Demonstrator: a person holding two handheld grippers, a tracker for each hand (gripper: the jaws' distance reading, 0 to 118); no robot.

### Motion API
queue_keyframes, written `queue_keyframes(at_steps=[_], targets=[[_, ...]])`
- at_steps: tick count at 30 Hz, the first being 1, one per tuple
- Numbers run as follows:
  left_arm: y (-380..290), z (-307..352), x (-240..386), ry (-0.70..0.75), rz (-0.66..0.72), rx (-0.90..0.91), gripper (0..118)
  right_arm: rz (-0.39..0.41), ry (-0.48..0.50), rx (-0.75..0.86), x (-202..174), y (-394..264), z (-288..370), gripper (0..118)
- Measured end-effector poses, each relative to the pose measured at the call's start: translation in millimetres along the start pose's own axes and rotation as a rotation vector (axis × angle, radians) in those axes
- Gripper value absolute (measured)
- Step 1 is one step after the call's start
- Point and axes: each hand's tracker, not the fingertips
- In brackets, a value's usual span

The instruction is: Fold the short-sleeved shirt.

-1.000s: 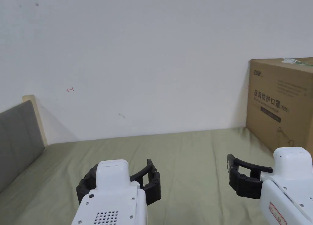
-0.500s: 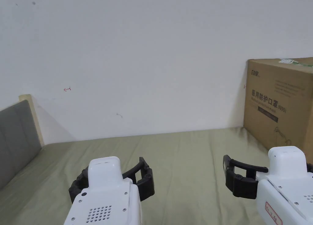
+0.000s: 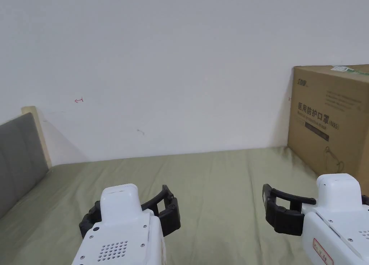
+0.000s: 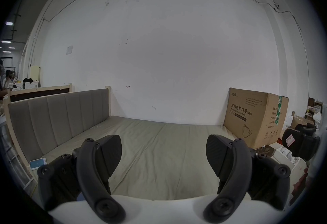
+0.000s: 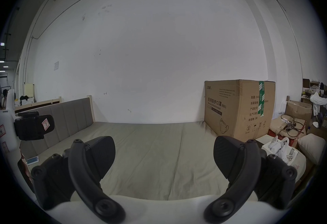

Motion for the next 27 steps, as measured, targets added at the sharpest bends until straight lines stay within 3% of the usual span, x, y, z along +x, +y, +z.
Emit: queue_keyframes(at_steps=[11,27], targets=[[-15,-17,3,0.011,0.000,-0.053,101,0.003,0.004,-0.032,1,-16,-12,112],[-14,-38,14,-0.098,0.019,-0.045,101,-0.026,0.016,-0.067,2,-27,-37,112]])
